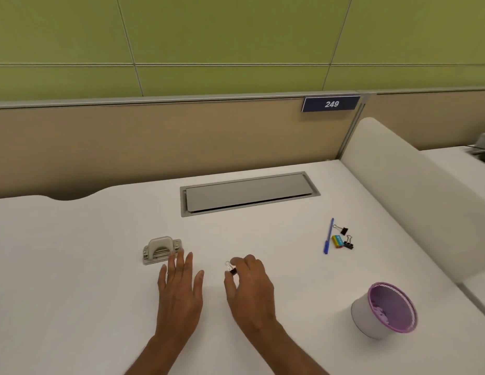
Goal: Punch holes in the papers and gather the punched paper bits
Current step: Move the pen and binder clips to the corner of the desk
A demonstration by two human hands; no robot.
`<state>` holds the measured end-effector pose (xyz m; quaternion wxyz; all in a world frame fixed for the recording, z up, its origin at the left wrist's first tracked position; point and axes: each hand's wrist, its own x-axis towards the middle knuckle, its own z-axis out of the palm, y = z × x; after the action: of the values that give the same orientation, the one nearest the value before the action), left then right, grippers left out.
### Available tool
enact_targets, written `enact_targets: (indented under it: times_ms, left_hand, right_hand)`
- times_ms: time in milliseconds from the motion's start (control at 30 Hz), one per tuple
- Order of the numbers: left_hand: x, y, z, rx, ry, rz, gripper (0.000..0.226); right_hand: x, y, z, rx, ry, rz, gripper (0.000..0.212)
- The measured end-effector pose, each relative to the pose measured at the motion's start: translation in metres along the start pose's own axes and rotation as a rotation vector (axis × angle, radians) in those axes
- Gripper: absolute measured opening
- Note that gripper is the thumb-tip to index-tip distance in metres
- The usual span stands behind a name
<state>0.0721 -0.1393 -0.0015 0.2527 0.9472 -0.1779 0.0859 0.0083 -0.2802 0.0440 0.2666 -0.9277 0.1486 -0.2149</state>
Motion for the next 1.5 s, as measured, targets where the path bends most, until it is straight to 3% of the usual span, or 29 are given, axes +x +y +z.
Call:
enact_targets:
  times_ms: [367,667,967,1500]
  left_hand:
    - [0.044,0.142,0.090,-0.077,-0.065,0.121,0.061]
    - [0.067,0.203,0.149,-0.072,-0.112,0.124,0.059]
    - [0.079,0.227,0.191,-0.023,-0.179,0.118,0.054]
    - [0.081,0.226,0.202,0.113,-0.196,0.103,0.061]
  right_hand:
    - [0.084,0.195,-0.155,-0.062,0.083,0.205,0.016]
    - [0.095,0.300,-0.171,-0.120,0.040,0.311,0.018]
    - [0.093,0.345,-0.141,-0.165,-0.063,0.302,0.020]
    - [0.095,0.346,-0.131,-0.166,-0.049,0.286,0.018]
